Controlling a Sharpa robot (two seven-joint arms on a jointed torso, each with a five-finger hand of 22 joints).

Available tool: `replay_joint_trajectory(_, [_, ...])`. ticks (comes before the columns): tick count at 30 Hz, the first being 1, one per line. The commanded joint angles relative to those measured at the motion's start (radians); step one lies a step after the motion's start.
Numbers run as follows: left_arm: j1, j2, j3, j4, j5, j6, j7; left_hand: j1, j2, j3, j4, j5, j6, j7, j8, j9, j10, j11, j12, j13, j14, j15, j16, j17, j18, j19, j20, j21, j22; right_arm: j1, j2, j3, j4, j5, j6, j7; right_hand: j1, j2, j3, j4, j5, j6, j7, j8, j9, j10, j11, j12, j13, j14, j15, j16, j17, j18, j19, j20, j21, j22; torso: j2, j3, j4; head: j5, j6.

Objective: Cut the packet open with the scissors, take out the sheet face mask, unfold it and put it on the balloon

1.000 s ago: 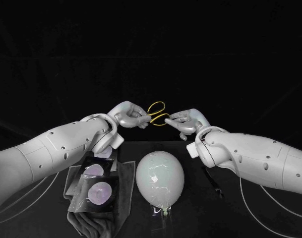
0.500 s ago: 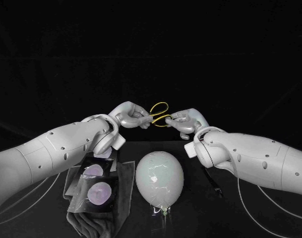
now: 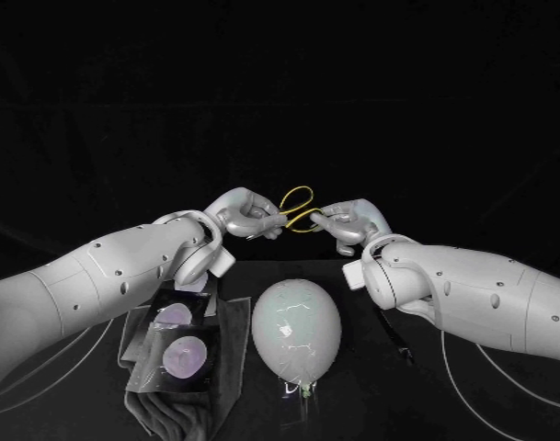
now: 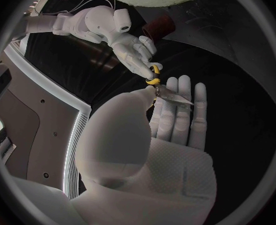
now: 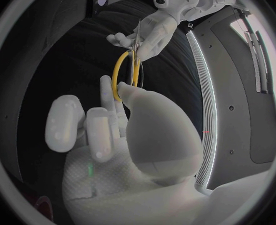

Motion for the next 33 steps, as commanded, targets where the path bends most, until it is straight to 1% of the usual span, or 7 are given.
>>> replay_joint_trajectory(1, [0.001, 0.002, 0.001, -0.002, 0.010, 0.019, -0.003, -0.002, 0.010, 0.089, -0.090, 0.003, 0.000, -0.002, 0.004, 0.035, 0.001, -0.011, 0.001, 0.001, -0.006, -0.001, -0.005, 0.002, 0.012, -0.008, -0.001, 0.006, 0.001, 0.002, -0.003, 0.001, 0.003, 0.008, 0.006, 0.026, -0.003, 0.020, 0.018, 0.000, -0.002, 0.007, -0.011, 0.017, 0.015, 0.066, -0.044, 0.009, 0.008, 0.047, -0.011, 0.004, 0.000, -0.016, 0.002, -0.009, 0.009, 0.177, -0.001, -0.0005, 0.0002, -0.002, 0.001])
replay_joint_trajectory(8, [0.001, 0.002, 0.001, 0.001, 0.056, 0.026, -0.039, -0.011, 0.002, 0.092, -0.095, 0.003, -0.018, 0.005, -0.009, 0.039, -0.030, -0.002, -0.014, -0.005, -0.031, 0.009, -0.023, 0.001, 0.006, -0.037, 0.007, 0.004, 0.003, 0.003, -0.012, 0.001, 0.007, -0.040, -0.007, 0.004, -0.015, 0.024, 0.042, -0.010, -0.002, 0.006, -0.019, 0.045, 0.045, 0.093, -0.053, 0.014, 0.022, 0.049, -0.020, 0.008, 0.006, -0.018, 0.002, -0.018, 0.021, 0.178, -0.001, -0.0009, 0.0022, -0.004, 0.000])
replay_joint_trajectory(13, [0.002, 0.004, 0.001, 0.002, 0.082, 0.013, -0.061, -0.061, -0.058, 0.058, -0.070, 0.002, -0.053, 0.027, -0.044, 0.025, -0.107, 0.024, -0.019, -0.024, -0.088, 0.035, -0.056, -0.006, -0.005, -0.076, 0.027, -0.037, -0.019, 0.004, -0.015, 0.001, 0.007, -0.071, -0.020, -0.011, -0.020, 0.020, 0.052, -0.017, -0.002, 0.002, -0.021, 0.057, 0.059, 0.098, -0.055, 0.013, 0.028, 0.049, -0.021, 0.010, 0.009, -0.018, 0.001, -0.021, 0.023, 0.178, -0.001, -0.0013, 0.0013, -0.003, 0.001])
replay_joint_trajectory(20, [0.002, 0.007, 0.000, -0.005, 0.091, -0.028, -0.091, -0.089, -0.111, 0.032, -0.036, 0.003, -0.102, 0.062, -0.105, -0.009, -0.203, 0.061, -0.014, -0.037, -0.174, 0.071, -0.103, -0.021, -0.016, -0.133, 0.050, -0.132, -0.076, 0.005, -0.018, 0.001, 0.003, -0.093, -0.054, -0.045, -0.024, 0.018, 0.061, -0.022, -0.003, -0.001, -0.022, 0.067, 0.070, 0.103, -0.057, 0.013, 0.033, 0.049, -0.023, 0.011, 0.009, -0.018, 0.000, -0.022, 0.025, 0.178, 0.000, -0.0013, 0.0013, -0.005, 0.002])
replay_joint_trajectory(27, [0.002, 0.006, 0.000, -0.026, 0.093, -0.070, -0.125, -0.111, -0.153, -0.043, -0.004, 0.004, -0.153, 0.095, -0.157, -0.039, -0.304, 0.099, -0.014, -0.038, -0.290, 0.114, -0.163, -0.052, -0.087, -0.258, 0.054, -0.296, -0.168, 0.008, -0.019, 0.002, -0.027, -0.111, -0.100, -0.088, -0.031, 0.014, 0.071, -0.030, -0.003, -0.005, -0.025, 0.079, 0.084, 0.111, -0.060, 0.015, 0.040, 0.049, -0.025, 0.009, 0.005, -0.017, -0.002, -0.024, 0.022, 0.177, -0.001, -0.0021, 0.0009, -0.009, 0.003])
replay_joint_trajectory(29, [0.002, 0.007, 0.000, -0.036, 0.093, -0.078, -0.132, -0.115, -0.154, -0.085, 0.013, 0.003, -0.173, 0.106, -0.172, -0.047, -0.352, 0.113, -0.012, -0.038, -0.337, 0.130, -0.186, -0.066, -0.094, -0.349, 0.056, -0.393, -0.217, 0.008, -0.017, 0.002, -0.044, -0.131, -0.113, -0.095, -0.031, 0.013, 0.074, -0.032, -0.003, -0.006, -0.025, 0.082, 0.087, 0.112, -0.060, 0.015, 0.041, 0.048, -0.026, 0.009, 0.004, -0.017, -0.002, -0.025, 0.024, 0.177, -0.001, -0.0020, 0.0014, -0.010, 0.004])
replay_joint_trajectory(33, [0.002, 0.006, 0.000, -0.053, 0.096, -0.091, -0.139, -0.111, -0.149, -0.129, 0.029, 0.003, -0.188, 0.114, -0.182, -0.053, -0.383, 0.122, -0.010, -0.037, -0.368, 0.140, -0.199, -0.076, -0.095, -0.404, 0.058, -0.455, -0.248, 0.008, -0.013, 0.002, -0.083, -0.154, -0.141, -0.104, -0.034, 0.011, 0.079, -0.036, -0.003, -0.007, -0.026, 0.086, 0.092, 0.114, -0.061, 0.015, 0.044, 0.048, -0.026, 0.009, 0.004, -0.018, -0.002, -0.026, 0.025, 0.177, -0.001, -0.0018, 0.0012, -0.014, 0.007])
